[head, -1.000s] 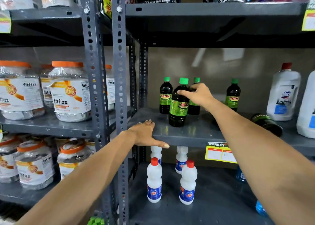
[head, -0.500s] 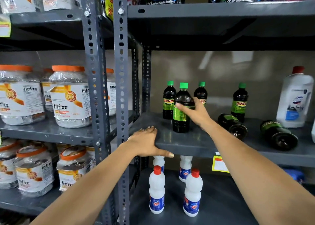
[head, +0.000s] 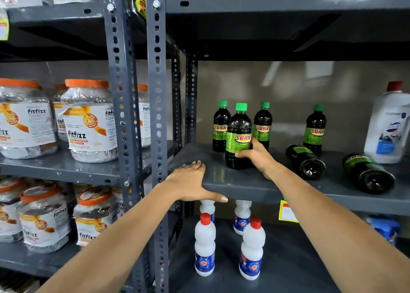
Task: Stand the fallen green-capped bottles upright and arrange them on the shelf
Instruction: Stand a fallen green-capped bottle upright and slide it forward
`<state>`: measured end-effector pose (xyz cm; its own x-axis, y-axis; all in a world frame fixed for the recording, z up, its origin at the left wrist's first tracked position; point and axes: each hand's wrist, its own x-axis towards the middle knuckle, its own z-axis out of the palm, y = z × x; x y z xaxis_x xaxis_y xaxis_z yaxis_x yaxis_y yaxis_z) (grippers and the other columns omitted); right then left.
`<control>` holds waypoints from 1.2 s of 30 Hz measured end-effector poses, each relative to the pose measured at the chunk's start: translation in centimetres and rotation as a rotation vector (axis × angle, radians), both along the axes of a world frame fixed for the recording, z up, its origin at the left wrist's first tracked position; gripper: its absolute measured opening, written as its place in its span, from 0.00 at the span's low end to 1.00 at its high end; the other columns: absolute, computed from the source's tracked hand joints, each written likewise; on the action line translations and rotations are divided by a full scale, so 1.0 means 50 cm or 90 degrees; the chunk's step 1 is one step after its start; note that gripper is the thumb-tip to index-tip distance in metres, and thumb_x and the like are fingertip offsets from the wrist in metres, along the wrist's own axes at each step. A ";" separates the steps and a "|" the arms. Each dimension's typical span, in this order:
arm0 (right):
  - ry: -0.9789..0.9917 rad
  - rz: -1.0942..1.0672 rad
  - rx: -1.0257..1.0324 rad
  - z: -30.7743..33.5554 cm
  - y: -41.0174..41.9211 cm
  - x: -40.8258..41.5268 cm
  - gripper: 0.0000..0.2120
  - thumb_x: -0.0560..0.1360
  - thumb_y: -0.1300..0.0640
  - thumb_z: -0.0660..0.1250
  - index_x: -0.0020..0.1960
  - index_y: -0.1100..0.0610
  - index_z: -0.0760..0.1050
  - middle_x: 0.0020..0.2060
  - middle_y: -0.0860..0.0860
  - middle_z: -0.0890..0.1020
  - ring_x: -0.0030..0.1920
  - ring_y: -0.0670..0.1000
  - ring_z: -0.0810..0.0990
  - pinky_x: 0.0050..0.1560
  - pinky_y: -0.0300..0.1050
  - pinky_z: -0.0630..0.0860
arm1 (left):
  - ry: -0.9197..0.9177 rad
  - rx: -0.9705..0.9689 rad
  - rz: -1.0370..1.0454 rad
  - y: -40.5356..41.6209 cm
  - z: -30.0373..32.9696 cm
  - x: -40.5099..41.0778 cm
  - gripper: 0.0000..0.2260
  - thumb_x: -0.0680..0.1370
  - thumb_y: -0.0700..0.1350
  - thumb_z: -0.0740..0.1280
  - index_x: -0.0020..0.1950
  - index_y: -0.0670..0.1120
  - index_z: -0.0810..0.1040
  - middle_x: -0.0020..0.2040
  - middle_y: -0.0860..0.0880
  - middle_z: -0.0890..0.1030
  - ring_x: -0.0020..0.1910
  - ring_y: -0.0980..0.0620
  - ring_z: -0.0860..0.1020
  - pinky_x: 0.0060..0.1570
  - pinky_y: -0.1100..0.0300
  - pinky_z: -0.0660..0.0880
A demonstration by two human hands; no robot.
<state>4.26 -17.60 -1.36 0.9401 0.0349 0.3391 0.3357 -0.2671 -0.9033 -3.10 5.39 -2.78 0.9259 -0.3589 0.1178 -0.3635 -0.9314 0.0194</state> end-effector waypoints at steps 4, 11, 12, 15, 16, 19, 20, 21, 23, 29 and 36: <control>-0.007 -0.029 -0.036 -0.008 0.002 0.002 0.31 0.66 0.59 0.78 0.66 0.55 0.72 0.58 0.52 0.82 0.60 0.52 0.79 0.65 0.48 0.70 | 0.003 -0.012 0.002 0.001 0.000 -0.004 0.58 0.63 0.80 0.61 0.81 0.45 0.48 0.81 0.46 0.48 0.79 0.47 0.50 0.75 0.50 0.52; 0.004 -0.021 -0.040 -0.006 0.004 0.003 0.31 0.67 0.65 0.76 0.67 0.56 0.71 0.59 0.54 0.81 0.62 0.53 0.78 0.68 0.50 0.69 | -0.003 -0.015 0.000 0.003 0.001 -0.005 0.58 0.63 0.80 0.61 0.81 0.44 0.49 0.81 0.46 0.49 0.79 0.46 0.51 0.75 0.49 0.53; 0.003 -0.020 -0.047 -0.006 0.006 0.001 0.31 0.67 0.63 0.77 0.68 0.56 0.71 0.58 0.53 0.81 0.61 0.52 0.77 0.67 0.48 0.69 | -0.004 -0.016 0.000 0.003 0.000 -0.005 0.58 0.62 0.80 0.61 0.80 0.44 0.50 0.81 0.46 0.49 0.79 0.46 0.51 0.75 0.49 0.53; 0.015 0.002 -0.044 -0.003 0.010 -0.006 0.30 0.69 0.66 0.75 0.68 0.58 0.70 0.56 0.53 0.80 0.62 0.53 0.77 0.62 0.44 0.68 | -0.004 -0.016 -0.002 0.002 0.000 -0.004 0.58 0.62 0.80 0.62 0.80 0.44 0.50 0.81 0.46 0.49 0.79 0.46 0.51 0.75 0.49 0.53; 0.015 0.003 -0.046 -0.003 0.010 -0.007 0.29 0.69 0.67 0.75 0.68 0.59 0.70 0.56 0.53 0.80 0.62 0.53 0.77 0.61 0.43 0.68 | -0.005 -0.016 -0.002 0.002 0.000 -0.005 0.58 0.63 0.80 0.62 0.80 0.44 0.50 0.81 0.46 0.49 0.79 0.46 0.51 0.75 0.49 0.53; -0.001 -0.001 -0.062 -0.001 0.013 -0.016 0.30 0.68 0.64 0.77 0.68 0.59 0.71 0.56 0.51 0.79 0.59 0.49 0.76 0.60 0.42 0.67 | -0.009 -0.015 0.000 0.002 0.000 -0.005 0.58 0.63 0.80 0.61 0.80 0.44 0.50 0.81 0.45 0.50 0.79 0.46 0.52 0.74 0.49 0.53; -0.003 -0.002 -0.068 -0.002 0.013 -0.016 0.31 0.68 0.62 0.77 0.68 0.59 0.71 0.55 0.50 0.79 0.58 0.49 0.76 0.60 0.41 0.67 | -0.008 -0.014 0.002 0.003 0.000 -0.004 0.58 0.62 0.80 0.61 0.80 0.44 0.50 0.81 0.45 0.50 0.79 0.46 0.52 0.74 0.49 0.54; 0.000 -0.004 -0.072 -0.002 0.014 -0.017 0.31 0.67 0.61 0.78 0.67 0.58 0.71 0.55 0.49 0.79 0.58 0.49 0.77 0.60 0.42 0.68 | -0.007 -0.013 0.003 0.003 0.001 -0.004 0.58 0.62 0.80 0.61 0.80 0.44 0.50 0.81 0.45 0.50 0.79 0.46 0.52 0.74 0.49 0.54; 0.000 -0.011 -0.083 -0.002 0.014 -0.015 0.31 0.66 0.59 0.79 0.67 0.57 0.72 0.56 0.50 0.81 0.61 0.51 0.78 0.64 0.45 0.70 | -0.005 -0.009 0.004 0.003 0.001 -0.005 0.58 0.63 0.80 0.61 0.80 0.44 0.50 0.81 0.45 0.50 0.79 0.46 0.52 0.74 0.49 0.54; -0.010 0.002 -0.105 0.000 0.020 -0.022 0.33 0.69 0.61 0.77 0.70 0.61 0.68 0.58 0.48 0.77 0.60 0.48 0.76 0.63 0.42 0.69 | -0.012 -0.008 0.001 0.001 0.001 -0.006 0.58 0.63 0.79 0.62 0.80 0.44 0.50 0.81 0.45 0.50 0.79 0.45 0.53 0.74 0.49 0.54; -0.004 0.018 -0.131 -0.004 0.021 -0.019 0.31 0.69 0.59 0.77 0.69 0.59 0.72 0.64 0.54 0.80 0.64 0.51 0.78 0.66 0.45 0.72 | -0.078 -0.032 -0.011 0.004 -0.009 -0.009 0.55 0.63 0.79 0.62 0.79 0.45 0.57 0.79 0.46 0.59 0.76 0.46 0.61 0.70 0.50 0.62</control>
